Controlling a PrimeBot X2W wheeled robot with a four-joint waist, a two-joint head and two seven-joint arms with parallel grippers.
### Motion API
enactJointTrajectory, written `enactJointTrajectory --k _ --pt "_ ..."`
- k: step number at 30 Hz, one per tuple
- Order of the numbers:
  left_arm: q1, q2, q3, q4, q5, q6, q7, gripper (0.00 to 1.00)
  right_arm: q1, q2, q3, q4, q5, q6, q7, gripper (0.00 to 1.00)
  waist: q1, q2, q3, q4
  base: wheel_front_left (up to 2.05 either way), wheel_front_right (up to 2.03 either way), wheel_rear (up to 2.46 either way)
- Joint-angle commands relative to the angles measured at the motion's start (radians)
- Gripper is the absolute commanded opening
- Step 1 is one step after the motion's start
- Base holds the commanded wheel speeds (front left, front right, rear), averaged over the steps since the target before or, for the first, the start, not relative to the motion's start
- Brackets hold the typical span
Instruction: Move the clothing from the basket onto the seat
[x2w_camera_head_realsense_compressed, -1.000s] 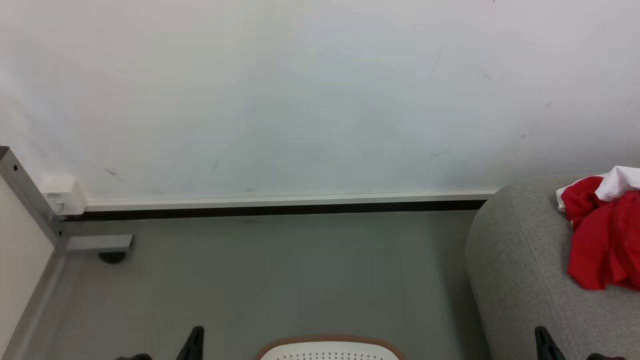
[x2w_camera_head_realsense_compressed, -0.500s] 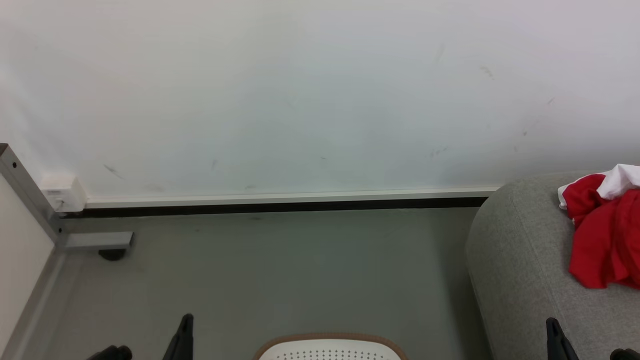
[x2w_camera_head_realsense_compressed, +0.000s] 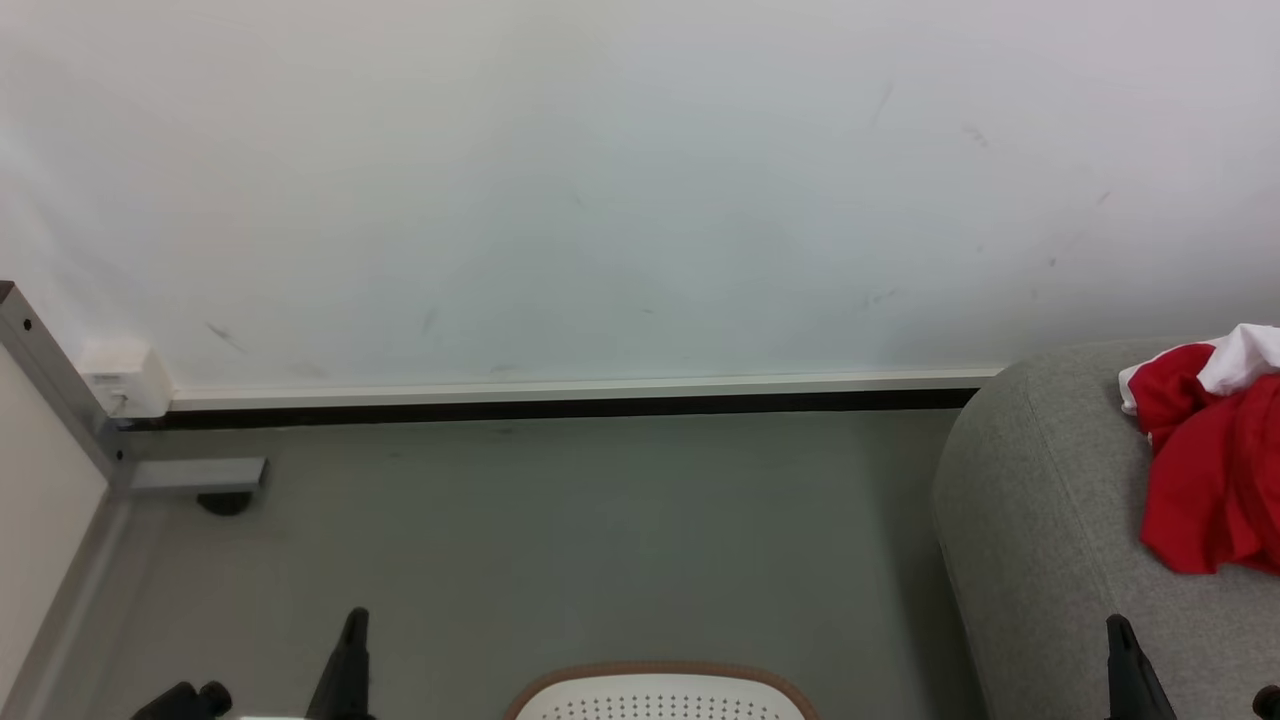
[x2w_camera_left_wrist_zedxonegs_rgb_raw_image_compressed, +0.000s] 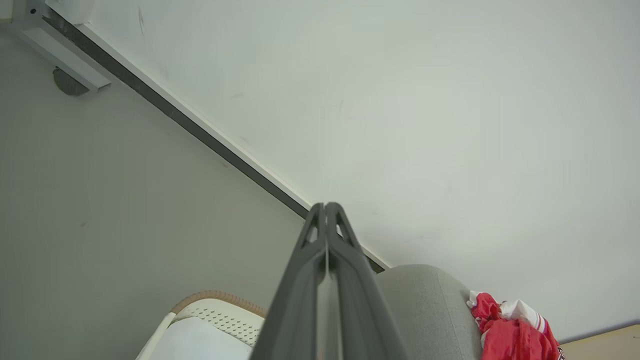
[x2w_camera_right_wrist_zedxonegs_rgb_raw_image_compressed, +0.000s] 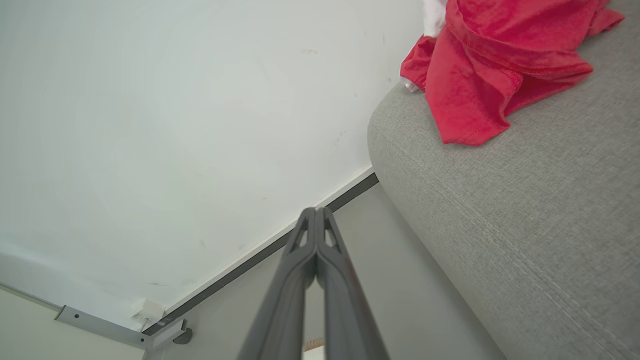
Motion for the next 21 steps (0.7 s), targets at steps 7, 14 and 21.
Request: enactJointTrajectory --k 7,14,21 --pt "-0.034 -0.001 0.024 -0.028 -0.108 0.004 0.027 0.00 -0.037 -0.012 -0.009 -0.031 0.116 -0.001 0.026 0.00 0.0000 -0.0001 0.004 0.001 0.00 0.00 0.00" --pt "-0.041 -0.005 0.039 -0.036 -0.185 0.006 0.049 0.00 -0.045 -0.014 -0.013 -0.043 0.205 -0.001 0.047 0.00 0.0000 -0.0001 0.009 0.001 0.00 0.00 0.00" --pt "-0.048 -0.007 0.052 -0.045 -0.259 0.009 0.070 0.00 -0.052 -0.015 -0.017 -0.054 0.289 -0.001 0.067 0.00 0.0000 -0.0001 0.013 0.002 0.00 0.00 0.00"
